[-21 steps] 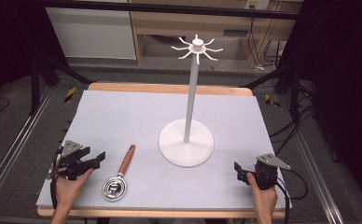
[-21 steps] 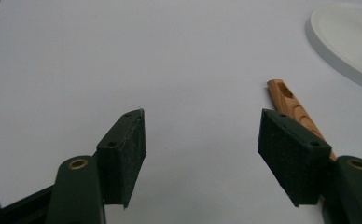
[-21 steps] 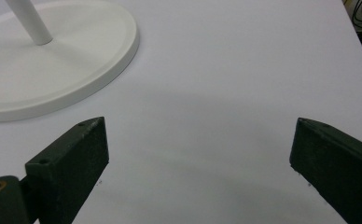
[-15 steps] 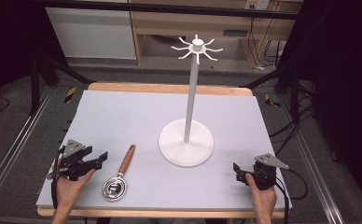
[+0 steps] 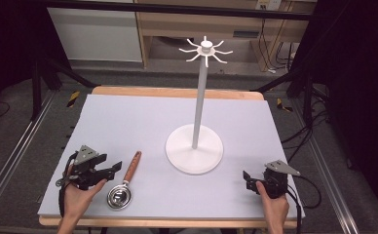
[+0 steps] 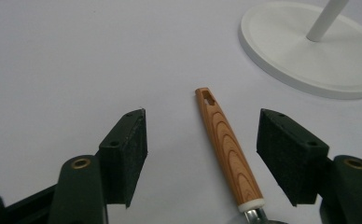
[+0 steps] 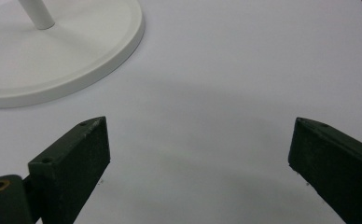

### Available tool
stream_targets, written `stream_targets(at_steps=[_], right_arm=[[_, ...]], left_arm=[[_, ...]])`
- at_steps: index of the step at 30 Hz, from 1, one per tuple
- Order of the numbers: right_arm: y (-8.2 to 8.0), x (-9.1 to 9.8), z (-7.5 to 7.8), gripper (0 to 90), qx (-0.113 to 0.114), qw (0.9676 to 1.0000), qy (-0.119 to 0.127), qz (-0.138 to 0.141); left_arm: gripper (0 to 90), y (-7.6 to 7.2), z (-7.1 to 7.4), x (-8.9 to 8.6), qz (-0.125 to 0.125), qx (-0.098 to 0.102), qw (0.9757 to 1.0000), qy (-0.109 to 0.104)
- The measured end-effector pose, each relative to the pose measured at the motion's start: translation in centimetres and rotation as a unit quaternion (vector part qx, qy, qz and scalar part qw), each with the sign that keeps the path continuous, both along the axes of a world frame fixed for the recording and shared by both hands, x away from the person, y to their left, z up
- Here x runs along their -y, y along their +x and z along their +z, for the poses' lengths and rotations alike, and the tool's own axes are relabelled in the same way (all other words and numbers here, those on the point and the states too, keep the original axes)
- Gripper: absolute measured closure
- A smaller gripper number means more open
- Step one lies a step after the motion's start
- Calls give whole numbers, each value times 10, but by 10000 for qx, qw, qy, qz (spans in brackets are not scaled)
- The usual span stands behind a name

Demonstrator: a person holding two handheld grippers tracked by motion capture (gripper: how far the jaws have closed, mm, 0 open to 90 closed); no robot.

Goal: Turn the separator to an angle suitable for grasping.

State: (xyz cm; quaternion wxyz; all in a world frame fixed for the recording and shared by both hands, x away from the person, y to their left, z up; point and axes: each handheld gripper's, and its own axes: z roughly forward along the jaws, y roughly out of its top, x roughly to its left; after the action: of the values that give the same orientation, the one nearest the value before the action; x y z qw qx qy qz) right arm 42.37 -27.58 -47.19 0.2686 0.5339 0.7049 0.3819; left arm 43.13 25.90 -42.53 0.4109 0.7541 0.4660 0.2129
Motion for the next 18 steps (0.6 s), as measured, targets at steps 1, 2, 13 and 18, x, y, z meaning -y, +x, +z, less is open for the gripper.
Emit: stream_targets(at_steps=[1,2,13,18], right_arm=[[0,0,0,60,-7,10000,-19,8],[0,0,0,60,-36,10000,-27,11],[1,2,0,63,-102,9999,-29,-15],[2,-1,0,66,-148,9998,-91,15]], left_arm=[[329,0,0,2,-22,-1,10000,21],[329,0,1,4,-59,-2,9999,96],[379,3,-3,23,-301,-290,9982,435],[396,9,-3,30,-387,-432,9969,540]])
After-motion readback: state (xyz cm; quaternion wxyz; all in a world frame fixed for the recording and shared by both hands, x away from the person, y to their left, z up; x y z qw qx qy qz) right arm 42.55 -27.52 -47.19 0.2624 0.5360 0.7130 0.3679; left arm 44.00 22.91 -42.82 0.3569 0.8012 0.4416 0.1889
